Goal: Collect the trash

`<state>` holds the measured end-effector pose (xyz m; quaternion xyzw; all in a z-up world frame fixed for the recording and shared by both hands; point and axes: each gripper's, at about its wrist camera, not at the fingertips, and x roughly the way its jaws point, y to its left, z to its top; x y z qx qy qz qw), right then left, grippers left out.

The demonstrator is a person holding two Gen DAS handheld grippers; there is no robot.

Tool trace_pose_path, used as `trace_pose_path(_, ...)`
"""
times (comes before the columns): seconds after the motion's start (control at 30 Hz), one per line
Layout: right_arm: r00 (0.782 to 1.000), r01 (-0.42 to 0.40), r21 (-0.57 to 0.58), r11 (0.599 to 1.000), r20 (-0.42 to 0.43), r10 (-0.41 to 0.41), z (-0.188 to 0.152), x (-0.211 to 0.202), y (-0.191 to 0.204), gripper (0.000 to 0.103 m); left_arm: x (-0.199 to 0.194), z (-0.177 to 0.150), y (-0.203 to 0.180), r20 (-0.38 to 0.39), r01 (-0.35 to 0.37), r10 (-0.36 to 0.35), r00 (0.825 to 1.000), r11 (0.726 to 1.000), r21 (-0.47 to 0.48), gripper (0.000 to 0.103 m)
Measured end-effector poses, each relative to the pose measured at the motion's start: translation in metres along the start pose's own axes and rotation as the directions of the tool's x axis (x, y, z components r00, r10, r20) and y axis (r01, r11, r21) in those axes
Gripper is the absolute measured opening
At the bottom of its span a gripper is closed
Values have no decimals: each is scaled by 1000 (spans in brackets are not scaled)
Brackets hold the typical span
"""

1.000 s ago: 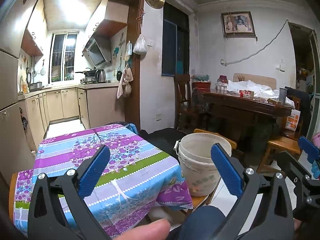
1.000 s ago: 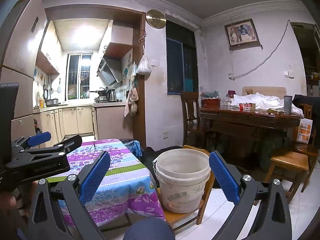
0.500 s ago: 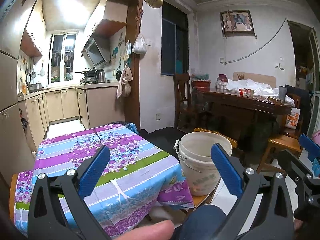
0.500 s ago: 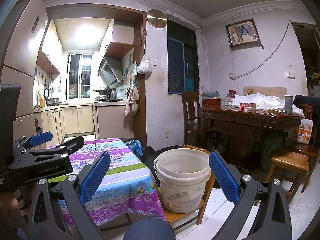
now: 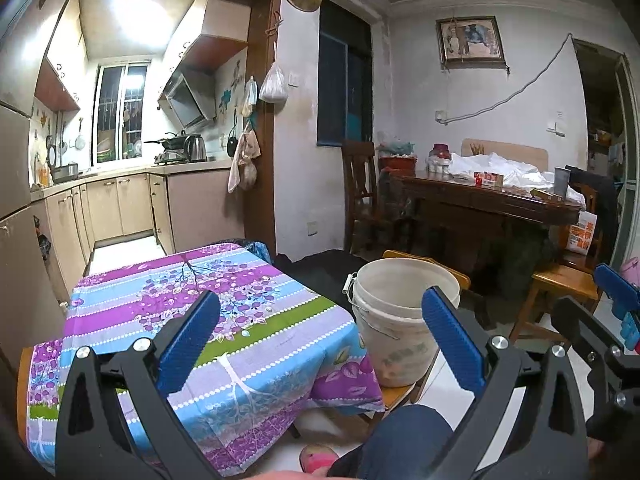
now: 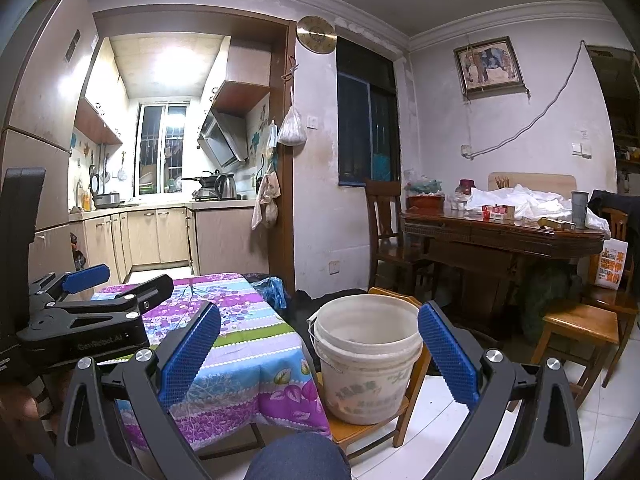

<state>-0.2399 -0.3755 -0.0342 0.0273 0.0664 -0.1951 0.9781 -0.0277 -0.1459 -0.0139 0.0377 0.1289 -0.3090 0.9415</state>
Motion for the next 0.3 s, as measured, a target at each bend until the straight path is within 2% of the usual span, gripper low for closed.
trace_pose_path(0.3,1000,-2,3,1000,-2,2,0,2,-1,98,5,1,4,-25,-12,12,1000,1000,-15,97)
